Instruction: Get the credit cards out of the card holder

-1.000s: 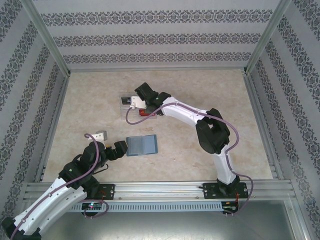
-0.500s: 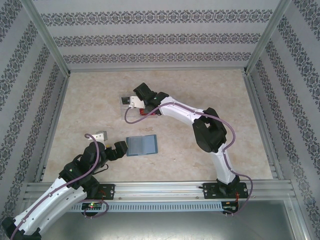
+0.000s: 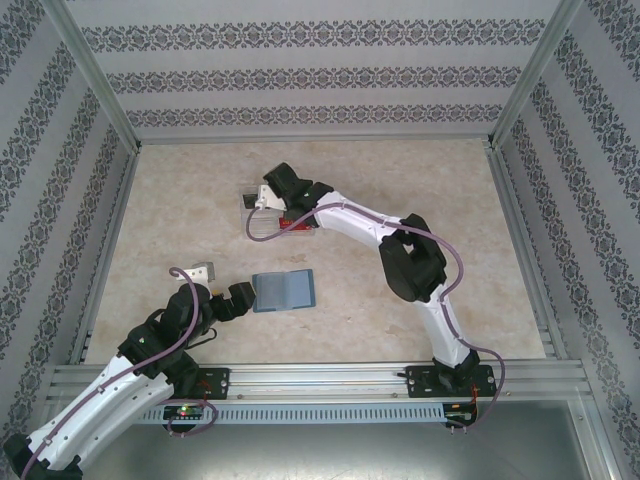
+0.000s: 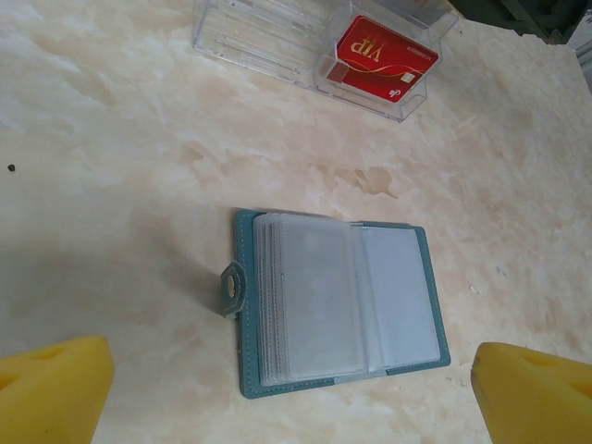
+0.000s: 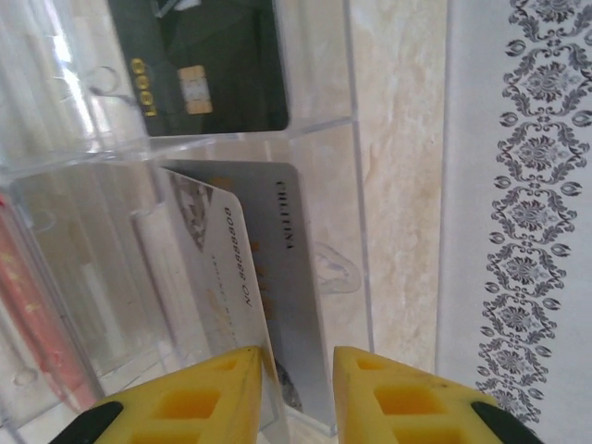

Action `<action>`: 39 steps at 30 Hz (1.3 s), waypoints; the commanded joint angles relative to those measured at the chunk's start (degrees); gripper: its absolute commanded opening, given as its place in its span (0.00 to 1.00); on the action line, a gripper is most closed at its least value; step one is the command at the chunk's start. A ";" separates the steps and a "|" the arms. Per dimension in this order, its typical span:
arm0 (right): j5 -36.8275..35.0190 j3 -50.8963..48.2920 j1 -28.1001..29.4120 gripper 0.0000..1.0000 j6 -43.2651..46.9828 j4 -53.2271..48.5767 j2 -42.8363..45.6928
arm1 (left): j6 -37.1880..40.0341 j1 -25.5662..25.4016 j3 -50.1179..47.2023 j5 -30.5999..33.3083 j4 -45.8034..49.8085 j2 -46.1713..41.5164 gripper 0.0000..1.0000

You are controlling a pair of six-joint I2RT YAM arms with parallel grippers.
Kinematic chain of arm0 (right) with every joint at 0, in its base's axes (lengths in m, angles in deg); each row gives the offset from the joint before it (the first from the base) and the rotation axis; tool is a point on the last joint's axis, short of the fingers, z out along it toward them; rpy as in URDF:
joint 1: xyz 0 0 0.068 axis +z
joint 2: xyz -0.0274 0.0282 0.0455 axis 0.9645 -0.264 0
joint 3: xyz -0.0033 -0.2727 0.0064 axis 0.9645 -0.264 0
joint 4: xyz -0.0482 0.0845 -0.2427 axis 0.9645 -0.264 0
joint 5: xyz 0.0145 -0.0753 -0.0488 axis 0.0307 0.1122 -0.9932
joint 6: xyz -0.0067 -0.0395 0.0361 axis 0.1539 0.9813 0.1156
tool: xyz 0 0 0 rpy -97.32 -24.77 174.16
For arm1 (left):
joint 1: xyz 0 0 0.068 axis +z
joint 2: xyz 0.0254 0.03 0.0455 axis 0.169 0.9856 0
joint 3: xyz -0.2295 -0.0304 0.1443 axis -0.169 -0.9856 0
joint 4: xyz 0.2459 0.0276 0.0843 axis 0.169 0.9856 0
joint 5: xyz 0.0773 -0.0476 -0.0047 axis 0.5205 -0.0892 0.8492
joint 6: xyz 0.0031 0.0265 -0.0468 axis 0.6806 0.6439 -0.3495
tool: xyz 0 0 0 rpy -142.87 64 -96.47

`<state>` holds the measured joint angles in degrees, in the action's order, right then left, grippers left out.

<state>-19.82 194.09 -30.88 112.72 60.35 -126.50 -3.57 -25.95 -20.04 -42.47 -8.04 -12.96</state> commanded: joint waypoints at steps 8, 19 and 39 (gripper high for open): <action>-2.60 2.66 -1.43 0.29 -3.48 1.52 -1.40 | 1.23 -0.54 -0.85 0.24 1.16 -0.58 1.00; 2.12 -15.20 1.25 0.29 -19.59 5.85 16.07 | 1.38 -0.55 -1.53 -2.68 -1.81 -0.42 1.00; 35.42 -52.81 1.30 0.00 -73.59 18.65 38.82 | -3.85 -0.61 2.82 -10.75 -11.93 16.57 0.73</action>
<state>7.80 143.31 -29.22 48.22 73.53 -88.12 -5.88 -25.95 -19.69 -50.76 -14.88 0.46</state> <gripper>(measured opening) 0.067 0.728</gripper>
